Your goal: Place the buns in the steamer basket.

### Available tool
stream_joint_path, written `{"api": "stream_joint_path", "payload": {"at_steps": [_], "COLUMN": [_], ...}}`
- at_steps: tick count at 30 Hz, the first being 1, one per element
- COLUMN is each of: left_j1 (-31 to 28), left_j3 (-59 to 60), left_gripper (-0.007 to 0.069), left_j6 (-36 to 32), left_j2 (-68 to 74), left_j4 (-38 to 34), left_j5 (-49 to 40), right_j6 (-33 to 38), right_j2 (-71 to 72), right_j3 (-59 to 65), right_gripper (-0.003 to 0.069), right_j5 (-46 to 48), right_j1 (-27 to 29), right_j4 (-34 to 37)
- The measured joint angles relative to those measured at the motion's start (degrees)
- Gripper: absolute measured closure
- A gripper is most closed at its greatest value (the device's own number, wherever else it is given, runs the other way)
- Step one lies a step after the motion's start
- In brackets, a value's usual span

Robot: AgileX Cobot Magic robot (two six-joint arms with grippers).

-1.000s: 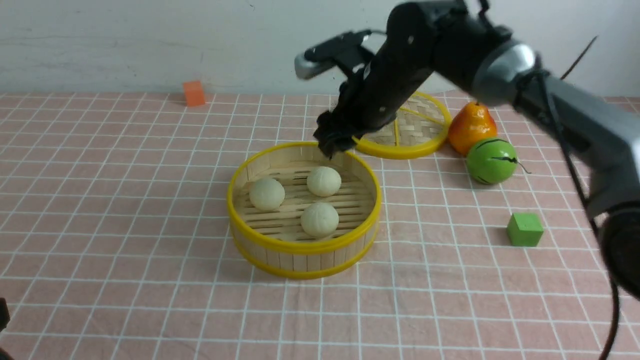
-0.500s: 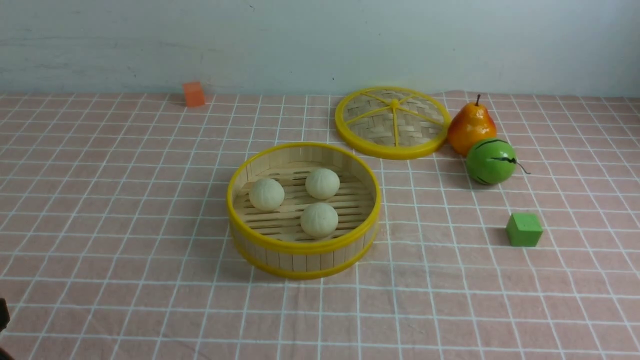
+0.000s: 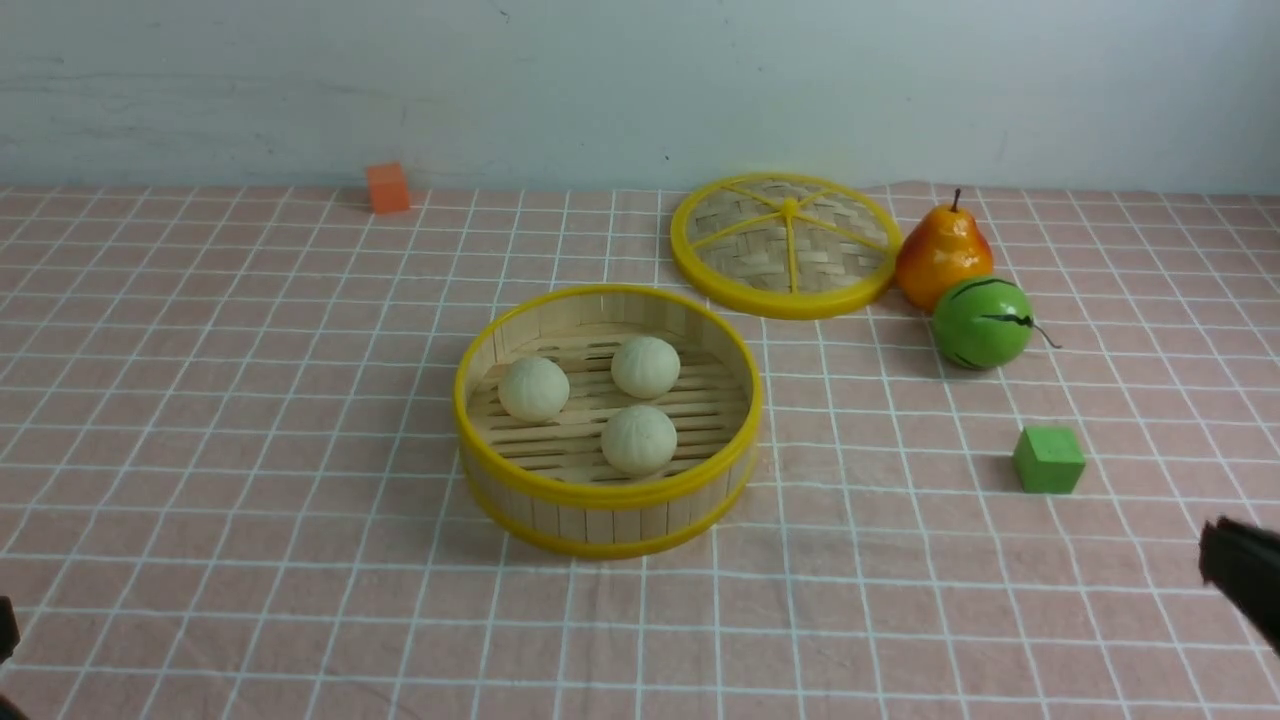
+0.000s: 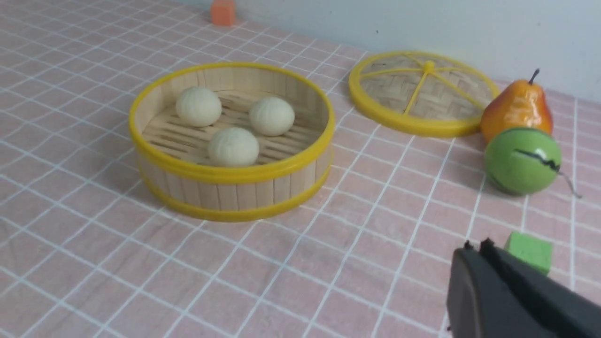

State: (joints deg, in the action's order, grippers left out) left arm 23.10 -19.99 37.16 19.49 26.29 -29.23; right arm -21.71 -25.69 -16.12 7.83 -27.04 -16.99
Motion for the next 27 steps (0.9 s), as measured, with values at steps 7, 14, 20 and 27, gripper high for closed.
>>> {"api": "stream_joint_path", "payload": {"at_steps": [7,14,20,27], "left_j1": [0.0,0.0,0.0,0.0], "left_j3": [0.0,0.0,0.0,0.0], "left_gripper": [0.063,0.0624,0.0616,0.0606], "left_j6": [0.0,0.0,0.0,0.0], "left_j2": [0.0,0.0,0.0,0.0], "left_j4": [0.0,0.0,0.0,0.0], "left_j5": [0.0,0.01,-0.04,-0.05], "right_j6": [-6.48,-6.63,-0.73,15.01], "right_j2": [14.34,21.7,25.18,26.27], "right_j3": [12.74,17.57,17.57,17.11], "right_gripper": [0.0669,0.0669,0.0665,0.0664], "right_j5": [-2.98,1.36,7.01,13.82], "right_j1": [0.0,0.13,9.94,24.75], "right_j4": [-0.11,-0.08,11.63,20.51]}}
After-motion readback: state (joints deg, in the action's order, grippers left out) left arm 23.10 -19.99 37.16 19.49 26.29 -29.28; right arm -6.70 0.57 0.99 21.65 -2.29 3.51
